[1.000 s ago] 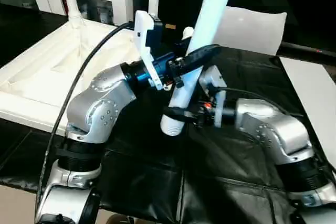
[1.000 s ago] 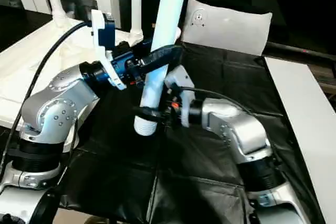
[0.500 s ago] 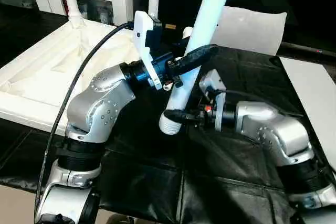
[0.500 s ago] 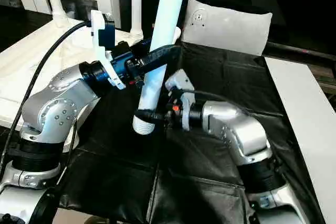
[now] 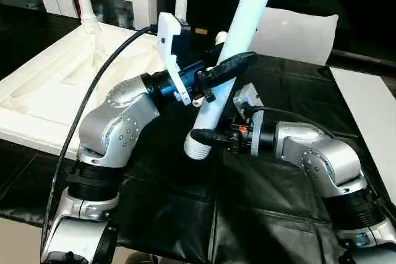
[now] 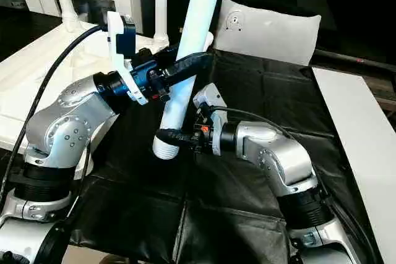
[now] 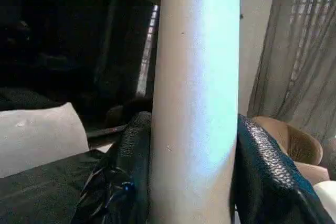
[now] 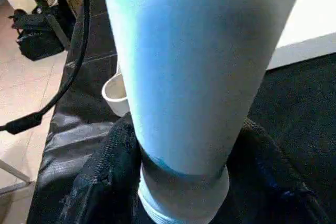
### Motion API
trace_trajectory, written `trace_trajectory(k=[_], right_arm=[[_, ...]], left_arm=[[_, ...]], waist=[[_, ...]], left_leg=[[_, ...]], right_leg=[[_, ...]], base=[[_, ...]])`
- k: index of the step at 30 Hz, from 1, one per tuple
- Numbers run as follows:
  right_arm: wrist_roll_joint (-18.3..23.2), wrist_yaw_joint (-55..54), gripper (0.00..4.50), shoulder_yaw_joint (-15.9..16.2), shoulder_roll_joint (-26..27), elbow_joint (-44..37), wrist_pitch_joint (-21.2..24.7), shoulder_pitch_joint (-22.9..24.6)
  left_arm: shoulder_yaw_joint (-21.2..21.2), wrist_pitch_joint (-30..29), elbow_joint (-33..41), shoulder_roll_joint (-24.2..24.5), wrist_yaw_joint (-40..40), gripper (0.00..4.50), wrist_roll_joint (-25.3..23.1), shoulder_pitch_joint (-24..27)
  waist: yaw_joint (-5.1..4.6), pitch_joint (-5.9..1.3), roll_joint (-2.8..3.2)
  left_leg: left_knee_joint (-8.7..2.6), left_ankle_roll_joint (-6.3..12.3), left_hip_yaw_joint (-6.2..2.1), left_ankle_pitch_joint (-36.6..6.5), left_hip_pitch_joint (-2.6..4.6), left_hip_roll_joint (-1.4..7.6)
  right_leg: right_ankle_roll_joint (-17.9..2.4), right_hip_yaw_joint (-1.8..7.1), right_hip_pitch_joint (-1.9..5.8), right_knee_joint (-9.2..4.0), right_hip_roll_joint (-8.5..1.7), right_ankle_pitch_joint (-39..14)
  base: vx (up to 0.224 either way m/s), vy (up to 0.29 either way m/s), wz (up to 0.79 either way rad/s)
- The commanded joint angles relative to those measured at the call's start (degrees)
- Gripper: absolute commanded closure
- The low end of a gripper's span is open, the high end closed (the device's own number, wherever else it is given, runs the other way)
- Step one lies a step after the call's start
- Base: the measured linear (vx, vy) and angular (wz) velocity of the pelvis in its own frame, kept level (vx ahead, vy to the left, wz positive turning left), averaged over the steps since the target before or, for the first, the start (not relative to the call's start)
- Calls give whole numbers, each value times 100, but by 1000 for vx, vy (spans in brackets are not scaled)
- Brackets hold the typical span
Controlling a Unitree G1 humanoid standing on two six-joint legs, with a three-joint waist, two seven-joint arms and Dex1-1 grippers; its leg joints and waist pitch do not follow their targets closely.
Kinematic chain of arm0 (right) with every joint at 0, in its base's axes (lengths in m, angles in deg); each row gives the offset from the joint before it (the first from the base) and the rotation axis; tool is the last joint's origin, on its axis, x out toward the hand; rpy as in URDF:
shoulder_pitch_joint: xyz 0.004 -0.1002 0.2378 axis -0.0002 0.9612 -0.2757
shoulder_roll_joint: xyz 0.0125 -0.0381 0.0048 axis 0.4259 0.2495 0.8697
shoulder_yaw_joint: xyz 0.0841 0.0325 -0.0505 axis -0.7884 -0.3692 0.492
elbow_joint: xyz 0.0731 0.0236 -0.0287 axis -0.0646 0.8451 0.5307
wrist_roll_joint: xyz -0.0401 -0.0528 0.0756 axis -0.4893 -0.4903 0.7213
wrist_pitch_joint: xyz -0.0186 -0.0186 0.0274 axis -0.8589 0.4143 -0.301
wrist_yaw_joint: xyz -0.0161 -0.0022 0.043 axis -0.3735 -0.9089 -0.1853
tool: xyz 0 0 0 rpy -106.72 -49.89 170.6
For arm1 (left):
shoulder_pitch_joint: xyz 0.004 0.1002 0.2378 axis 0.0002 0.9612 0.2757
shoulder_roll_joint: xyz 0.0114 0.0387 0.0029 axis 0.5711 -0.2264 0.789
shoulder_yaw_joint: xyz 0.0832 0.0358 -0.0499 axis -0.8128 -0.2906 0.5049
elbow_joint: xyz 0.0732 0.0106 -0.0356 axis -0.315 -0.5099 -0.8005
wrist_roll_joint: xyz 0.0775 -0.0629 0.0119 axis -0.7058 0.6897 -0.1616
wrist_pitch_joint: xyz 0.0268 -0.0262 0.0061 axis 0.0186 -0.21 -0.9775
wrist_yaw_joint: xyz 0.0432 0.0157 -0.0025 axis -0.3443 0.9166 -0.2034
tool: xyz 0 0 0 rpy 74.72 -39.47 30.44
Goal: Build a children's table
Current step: Pick table leg
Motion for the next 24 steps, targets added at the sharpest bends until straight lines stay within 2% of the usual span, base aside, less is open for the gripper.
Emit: trace_trajectory(k=[1, 5, 11, 12, 16, 18, 24], right_arm=[[157, 62, 185, -155, 7, -52, 16, -62], [128, 64, 157, -119, -28, -88, 45, -65], [194, 124, 157, -109, -33, -132, 122, -30], [205, 131, 183, -109, -38, -138, 124, -24], [243, 128, 204, -129, -27, -128, 126, -15], [244, 131, 231, -139, -20, -104, 117, -23], [238, 152, 255, -150, -16, -66, 82, -20]], left_arm=[[-37, 48, 42, -32, 69, 273, 0, -123], [-45, 48, 39, -24, 89, 273, -9, -130], [-47, 56, 38, -17, 104, 273, -9, -130], [-46, 54, 39, -18, 106, 273, -9, -131], [-33, 41, 53, -35, 103, 274, 0, -137], [-26, 33, 53, -42, 105, 276, 8, -148], [-6, -20, 58, -51, 67, 276, 25, -150]], waist=[[22, -379, 28], [29, -384, 33], [38, -380, 33], [41, -379, 35], [51, -384, 36], [66, -383, 44], [100, -384, 44]], left_leg=[[-455, -103, -112, -832, 119, 369], [-451, -95, -109, -806, 119, 368], [-455, -106, -110, -843, 115, 366], [-454, -105, -111, -845, 116, 367], [-454, -105, -111, -800, 121, 369], [-455, -108, -111, -809, 123, 371], [-456, -125, -108, -822, 130, 373]], right_leg=[[-888, 313, 232, -462, -663, -1305], [-895, 314, 232, -463, -663, -1261], [-876, 316, 237, -472, -670, -1334], [-873, 316, 235, -472, -668, -1343], [-887, 313, 231, -460, -660, -1253], [-893, 314, 231, -461, -666, -1248], [-882, 315, 229, -462, -666, -1260]], base=[[0, 0, 0], [0, 0, 0], [0, 0, 0], [0, 0, 0], [0, 0, 0], [0, 0, 0], [0, 0, 0]])
